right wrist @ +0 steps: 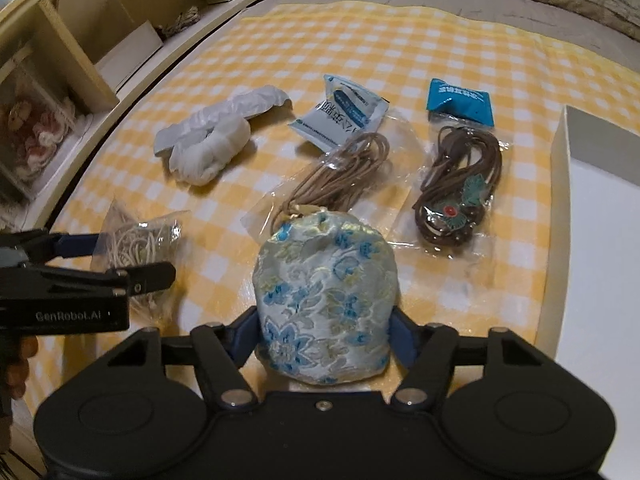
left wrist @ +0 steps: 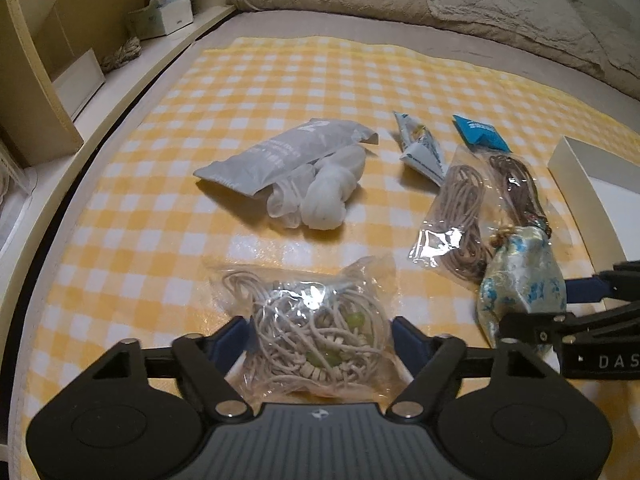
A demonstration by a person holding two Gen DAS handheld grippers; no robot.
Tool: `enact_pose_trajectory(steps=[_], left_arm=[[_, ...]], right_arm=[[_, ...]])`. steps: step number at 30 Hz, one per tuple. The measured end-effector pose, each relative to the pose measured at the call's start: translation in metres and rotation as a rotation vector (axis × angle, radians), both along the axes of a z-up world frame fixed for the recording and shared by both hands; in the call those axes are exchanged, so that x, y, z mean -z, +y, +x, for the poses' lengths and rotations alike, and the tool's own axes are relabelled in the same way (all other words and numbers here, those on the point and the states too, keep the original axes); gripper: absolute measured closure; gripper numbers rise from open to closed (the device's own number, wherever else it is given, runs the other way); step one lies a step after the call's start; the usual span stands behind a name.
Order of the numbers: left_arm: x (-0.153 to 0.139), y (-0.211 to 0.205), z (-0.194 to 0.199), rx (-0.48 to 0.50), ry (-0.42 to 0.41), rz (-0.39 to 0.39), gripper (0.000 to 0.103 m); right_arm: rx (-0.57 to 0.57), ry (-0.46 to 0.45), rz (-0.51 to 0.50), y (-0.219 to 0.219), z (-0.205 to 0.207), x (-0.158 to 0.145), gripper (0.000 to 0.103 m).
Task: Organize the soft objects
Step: 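Close the right tool on the floral pouch while the left tool grasps the white cord bag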
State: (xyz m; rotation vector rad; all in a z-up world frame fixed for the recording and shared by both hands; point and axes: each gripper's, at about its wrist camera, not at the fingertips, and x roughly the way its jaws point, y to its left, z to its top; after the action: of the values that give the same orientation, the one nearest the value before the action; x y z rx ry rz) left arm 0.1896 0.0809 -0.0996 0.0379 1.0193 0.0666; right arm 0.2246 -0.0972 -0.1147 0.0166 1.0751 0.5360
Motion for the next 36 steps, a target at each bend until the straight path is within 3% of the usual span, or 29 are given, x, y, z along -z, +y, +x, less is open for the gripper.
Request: enact_pose_trajectory(steps=[2, 6, 13, 20, 26, 36], left_arm=[[-0.002, 0.001, -0.001, -0.012, -0.003, -0.003, 0.032], [-0.013, 0.002, -0.005, -0.036, -0.029, -0.019, 0.033], [-0.048, -0.013, -0.011, -0.038, -0.138, -0.084, 0.033], [-0.074, -0.046, -0.013, 0.001, -0.221, -0.166, 0.033], [-0.08, -0.086, -0.013, 0.067, -0.242, -0.22, 0.033], [-0.074, -0.167, -0.011, 0.215, -0.196, -0.302, 0.033]], right_arm=[[-0.017, -0.018, 0.007, 0.0, -0.001, -0.005, 0.048], [-0.029, -0.046, 0.04, -0.006, -0.003, -0.019, 0.052], [-0.035, -0.146, 0.078, -0.02, -0.012, -0.054, 0.053], [0.03, -0.239, 0.086, -0.061, -0.025, -0.084, 0.053], [0.144, -0.308, 0.059, -0.11, -0.034, -0.101, 0.053], [0.28, -0.26, 0.012, -0.181, -0.048, -0.098, 0.052]])
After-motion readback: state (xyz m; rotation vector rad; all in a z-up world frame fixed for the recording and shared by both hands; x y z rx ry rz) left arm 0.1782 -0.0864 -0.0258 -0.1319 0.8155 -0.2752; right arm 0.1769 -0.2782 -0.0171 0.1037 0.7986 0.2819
